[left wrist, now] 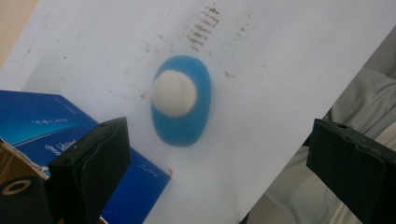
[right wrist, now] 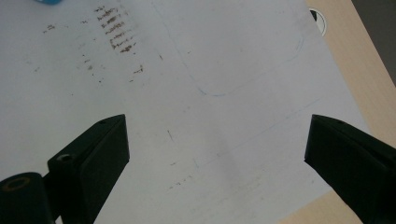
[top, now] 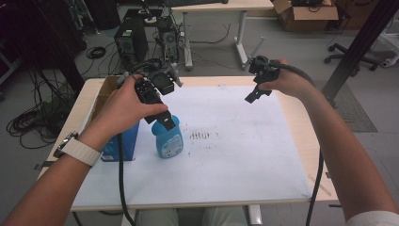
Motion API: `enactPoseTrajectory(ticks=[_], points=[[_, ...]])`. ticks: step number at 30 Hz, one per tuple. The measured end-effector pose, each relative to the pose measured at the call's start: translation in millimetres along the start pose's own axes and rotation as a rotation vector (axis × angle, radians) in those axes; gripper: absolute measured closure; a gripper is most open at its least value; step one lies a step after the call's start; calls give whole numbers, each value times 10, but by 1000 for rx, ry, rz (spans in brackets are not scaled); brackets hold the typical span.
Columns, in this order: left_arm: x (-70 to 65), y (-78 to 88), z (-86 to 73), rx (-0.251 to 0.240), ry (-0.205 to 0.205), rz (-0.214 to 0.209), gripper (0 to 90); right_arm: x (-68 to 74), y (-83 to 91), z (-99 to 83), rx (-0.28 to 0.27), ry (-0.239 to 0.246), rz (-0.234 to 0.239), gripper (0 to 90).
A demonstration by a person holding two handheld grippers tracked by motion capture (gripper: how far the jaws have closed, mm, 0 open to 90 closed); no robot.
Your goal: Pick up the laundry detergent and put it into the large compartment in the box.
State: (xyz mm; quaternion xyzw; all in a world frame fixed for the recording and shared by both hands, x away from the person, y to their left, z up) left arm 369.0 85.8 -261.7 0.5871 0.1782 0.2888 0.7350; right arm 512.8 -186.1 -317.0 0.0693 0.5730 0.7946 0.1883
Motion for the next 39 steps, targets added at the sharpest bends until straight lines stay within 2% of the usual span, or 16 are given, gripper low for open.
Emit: enactPoseTrajectory(ticks=[2, 5, 7, 9, 12, 20, 26, 39], points=[[13, -22, 21, -6, -18, -10, 68, 2, 0, 2, 0, 1, 0, 66], [49, -67, 54, -24, -74, -11, 69, 3, 5, 4, -2, 2, -1, 66], [55, -74, 57, -28, -83, -14, 69, 2, 6, 3, -2, 2, -1, 67], [81, -100, 69, -40, -121, -28, 70, -4, 7, -3, -2, 1, -2, 67], [103, -132, 70, -39, -138, -41, 70, -10, 8, -11, 0, -2, -3, 67], [167, -245, 63, -23, -126, -51, 70, -21, -8, -12, 3, -6, -2, 68], [199, -330, 58, -10, -143, -47, 71, -35, -35, -14, 11, -7, 0, 68], [232, -574, 62, 11, -119, -62, 70, -27, -77, 7, 18, -3, 5, 68]])
Point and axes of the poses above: each handheld gripper's, and its own axes: y roughly backward along the jaws, z roughly out of its top, x roughly to its left, the point moved 8 cm from there along -y, roughly forward along the jaws, and after that the axes turned 3 degrees about y, right-handed, at the moved point
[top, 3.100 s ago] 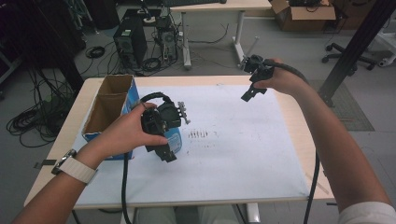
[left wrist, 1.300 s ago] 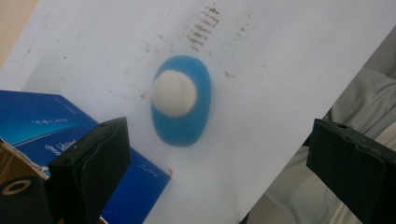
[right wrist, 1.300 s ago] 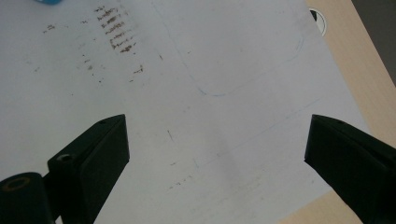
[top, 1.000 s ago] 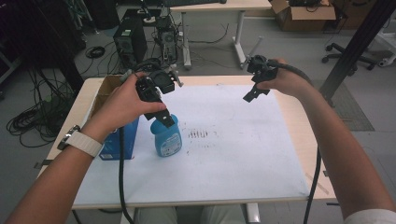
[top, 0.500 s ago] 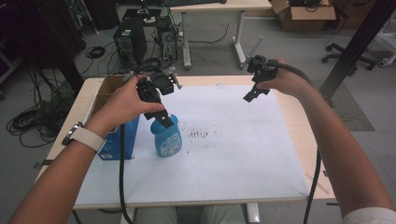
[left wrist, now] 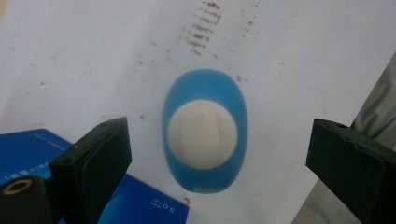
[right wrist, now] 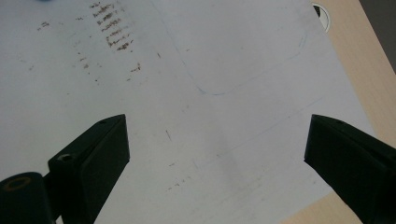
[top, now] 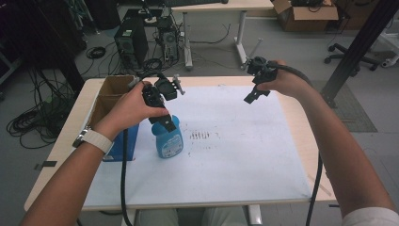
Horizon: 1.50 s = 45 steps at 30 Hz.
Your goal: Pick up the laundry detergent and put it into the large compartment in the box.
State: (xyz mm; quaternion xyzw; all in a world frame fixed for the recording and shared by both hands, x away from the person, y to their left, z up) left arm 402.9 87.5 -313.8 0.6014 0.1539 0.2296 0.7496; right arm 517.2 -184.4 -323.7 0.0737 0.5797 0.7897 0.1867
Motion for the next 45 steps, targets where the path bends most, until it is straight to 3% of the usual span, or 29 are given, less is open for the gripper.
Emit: enactPoseTrajectory(ticks=[25, 45], points=[[31, -323, -66, 1, -4, -1, 74, 0, 0, -19, 0, -5, -3, 68], [74, -469, -98, -1, -2, -5, 114, -8, -45, -29, 2, -9, 5, 69]])
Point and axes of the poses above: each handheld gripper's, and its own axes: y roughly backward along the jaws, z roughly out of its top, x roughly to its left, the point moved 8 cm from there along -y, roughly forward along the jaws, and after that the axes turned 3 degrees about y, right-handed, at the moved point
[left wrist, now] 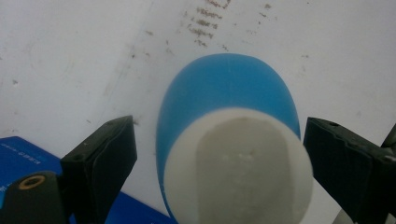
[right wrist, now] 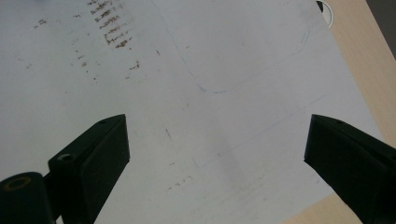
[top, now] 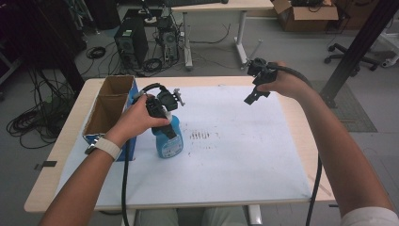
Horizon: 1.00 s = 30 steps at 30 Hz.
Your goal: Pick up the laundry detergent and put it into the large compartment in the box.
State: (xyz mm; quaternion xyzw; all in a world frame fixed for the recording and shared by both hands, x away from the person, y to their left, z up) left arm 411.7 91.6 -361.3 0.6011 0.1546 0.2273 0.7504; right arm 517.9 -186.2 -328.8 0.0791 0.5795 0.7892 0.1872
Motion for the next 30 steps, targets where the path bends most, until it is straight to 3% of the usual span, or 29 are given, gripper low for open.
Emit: enactPoseTrajectory(ticks=[30], points=[[15, -1, -10, -8, -3, 3, 262, 10, 2, -6, -3, 1, 1, 74]])
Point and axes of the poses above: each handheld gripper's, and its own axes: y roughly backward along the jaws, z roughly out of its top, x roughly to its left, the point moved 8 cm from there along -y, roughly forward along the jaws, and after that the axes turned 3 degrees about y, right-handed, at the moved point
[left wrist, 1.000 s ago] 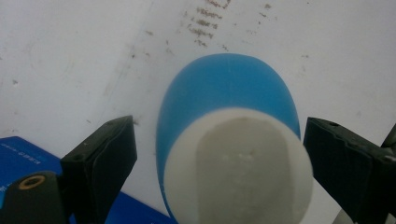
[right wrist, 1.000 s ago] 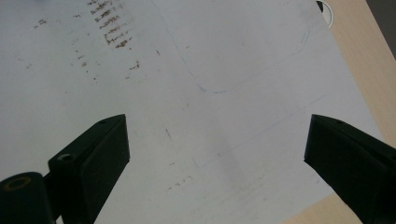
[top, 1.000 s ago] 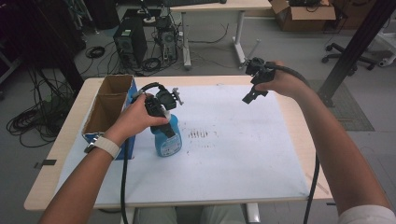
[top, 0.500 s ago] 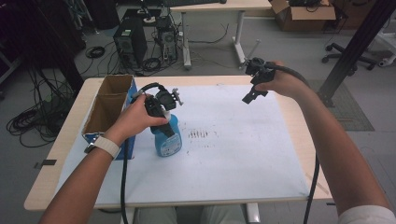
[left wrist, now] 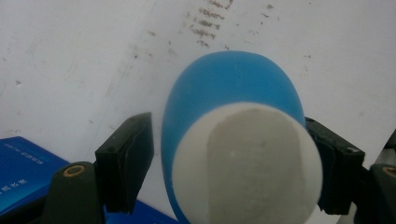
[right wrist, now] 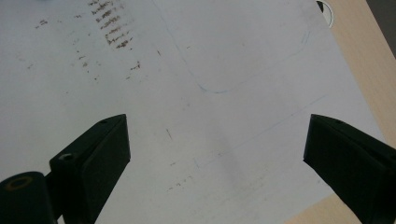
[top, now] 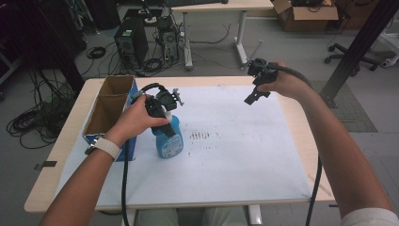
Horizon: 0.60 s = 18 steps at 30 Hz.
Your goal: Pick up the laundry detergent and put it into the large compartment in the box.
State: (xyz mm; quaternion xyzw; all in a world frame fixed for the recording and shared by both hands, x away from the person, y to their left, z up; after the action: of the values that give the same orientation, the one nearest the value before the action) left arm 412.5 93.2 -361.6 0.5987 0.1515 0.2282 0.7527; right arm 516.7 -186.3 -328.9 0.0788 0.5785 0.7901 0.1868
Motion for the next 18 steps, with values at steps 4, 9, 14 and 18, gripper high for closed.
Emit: enactPoseTrajectory(ticks=[4, 9, 14, 18], points=[[-5, -1, 3, 1, -5, -7, 300, 3, -2, 6, -2, 0, 0, 74], [-6, 4, -1, 0, -6, -15, 342, 5, -4, 8, -1, 1, 1, 74], [-19, 11, 1, -1, -6, -16, 369, 6, -2, 9, -2, 0, 2, 75], [-21, 12, -1, -4, -5, -17, 370, 10, 2, 6, -1, 0, 2, 75]])
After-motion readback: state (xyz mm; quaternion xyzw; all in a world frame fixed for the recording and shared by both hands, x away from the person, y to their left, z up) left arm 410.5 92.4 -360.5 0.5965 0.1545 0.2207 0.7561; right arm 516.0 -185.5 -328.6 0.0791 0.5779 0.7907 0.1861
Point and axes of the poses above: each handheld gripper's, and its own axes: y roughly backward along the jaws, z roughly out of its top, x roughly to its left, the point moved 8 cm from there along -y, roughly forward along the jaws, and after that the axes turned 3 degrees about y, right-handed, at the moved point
